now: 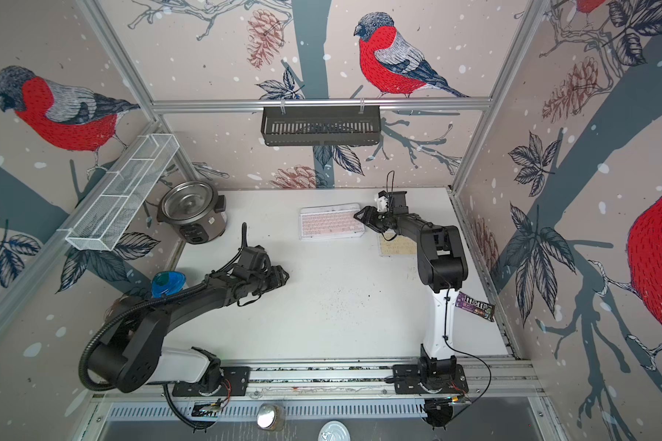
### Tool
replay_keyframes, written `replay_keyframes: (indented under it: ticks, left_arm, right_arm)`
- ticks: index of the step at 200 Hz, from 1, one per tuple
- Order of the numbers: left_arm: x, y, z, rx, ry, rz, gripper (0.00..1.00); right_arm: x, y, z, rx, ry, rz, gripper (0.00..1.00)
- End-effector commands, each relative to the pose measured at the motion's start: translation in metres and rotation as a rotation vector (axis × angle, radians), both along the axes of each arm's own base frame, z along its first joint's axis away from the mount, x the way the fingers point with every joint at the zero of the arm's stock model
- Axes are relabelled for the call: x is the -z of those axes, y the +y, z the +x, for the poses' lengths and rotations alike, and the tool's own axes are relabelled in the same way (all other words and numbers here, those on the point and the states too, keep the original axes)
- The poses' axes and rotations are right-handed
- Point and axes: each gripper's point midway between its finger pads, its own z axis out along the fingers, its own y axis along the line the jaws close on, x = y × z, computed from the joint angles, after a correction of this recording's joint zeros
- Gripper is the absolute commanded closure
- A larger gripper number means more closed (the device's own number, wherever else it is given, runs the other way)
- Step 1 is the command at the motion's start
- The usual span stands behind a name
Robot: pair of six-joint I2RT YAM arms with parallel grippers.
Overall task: Stack the numeric keypads
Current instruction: Place the numeric keypad at the numeric keypad, then move the numeric keypad to the center of the board.
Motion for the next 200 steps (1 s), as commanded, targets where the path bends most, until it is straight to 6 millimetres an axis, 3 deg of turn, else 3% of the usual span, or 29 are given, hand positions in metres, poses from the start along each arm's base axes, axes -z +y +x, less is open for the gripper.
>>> replay_keyframes:
  ticks: [1, 48, 78, 131, 163, 200]
  left_arm:
    - [-0.003, 0.0, 0.004, 0.006, -0.026, 0.003, 0.34]
    - [-0.005, 0.0, 0.005, 0.007, -0.032, 0.003, 0.34]
    - [-0.007, 0.002, 0.004, 0.005, -0.036, 0.006, 0.34]
    - [-0.017, 0.003, 0.003, -0.006, -0.068, -0.01, 0.34]
    - [-0.017, 0.007, -0.003, -0.017, -0.071, -0.01, 0.34]
    - [-0.018, 0.01, -0.009, -0.025, -0.073, -0.017, 0.34]
  right_arm:
    - [-0.014, -0.004, 0.003, 0.003, -0.049, -0.016, 0.35]
    - [-0.024, -0.019, 0.0, 0.037, -0.073, -0.058, 0.35]
    - [-0.02, -0.036, -0.006, 0.086, -0.067, -0.125, 0.35]
    - [0.02, -0.083, -0.028, 0.228, 0.023, -0.388, 0.33]
    - [0.038, -0.094, -0.037, 0.257, 0.058, -0.496, 0.33]
    - [0.059, -0.093, -0.054, 0.254, 0.099, -0.554, 0.32]
